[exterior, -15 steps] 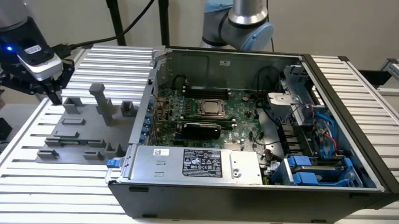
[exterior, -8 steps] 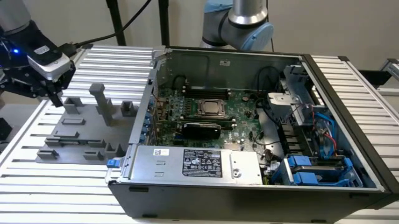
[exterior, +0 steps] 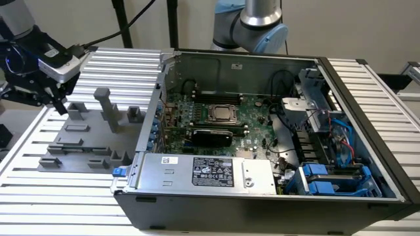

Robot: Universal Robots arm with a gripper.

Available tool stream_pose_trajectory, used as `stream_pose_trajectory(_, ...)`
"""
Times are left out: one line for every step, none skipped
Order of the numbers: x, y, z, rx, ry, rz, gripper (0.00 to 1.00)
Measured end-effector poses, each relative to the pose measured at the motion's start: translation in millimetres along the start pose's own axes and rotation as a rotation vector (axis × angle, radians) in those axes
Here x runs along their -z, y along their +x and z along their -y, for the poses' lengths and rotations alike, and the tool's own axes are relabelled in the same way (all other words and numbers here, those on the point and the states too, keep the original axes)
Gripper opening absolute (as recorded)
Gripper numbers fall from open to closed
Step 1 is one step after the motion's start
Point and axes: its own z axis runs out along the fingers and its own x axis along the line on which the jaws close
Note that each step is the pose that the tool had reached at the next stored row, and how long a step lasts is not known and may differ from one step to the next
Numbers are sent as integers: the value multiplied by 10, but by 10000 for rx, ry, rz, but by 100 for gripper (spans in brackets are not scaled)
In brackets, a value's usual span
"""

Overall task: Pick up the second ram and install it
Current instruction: 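Pick up the second ram and move it above second insertion slot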

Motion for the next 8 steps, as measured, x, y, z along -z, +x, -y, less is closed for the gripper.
stream_pose_trajectory(-7,0,0,179,-3,-7,0)
stream_pose_trajectory(-14,0,1,360,-5,-15,0)
stream_pose_trajectory(-21,1,1,538,-8,-23,0)
stream_pose_trajectory(-27,1,1,719,-11,-30,0)
stream_pose_trajectory(-34,1,1,897,-14,-38,0)
stream_pose_trajectory(-41,1,2,1094,-16,-47,0)
stream_pose_trajectory(-48,1,2,1274,-19,-55,0)
stream_pose_trajectory(-55,1,2,1458,-23,-63,0)
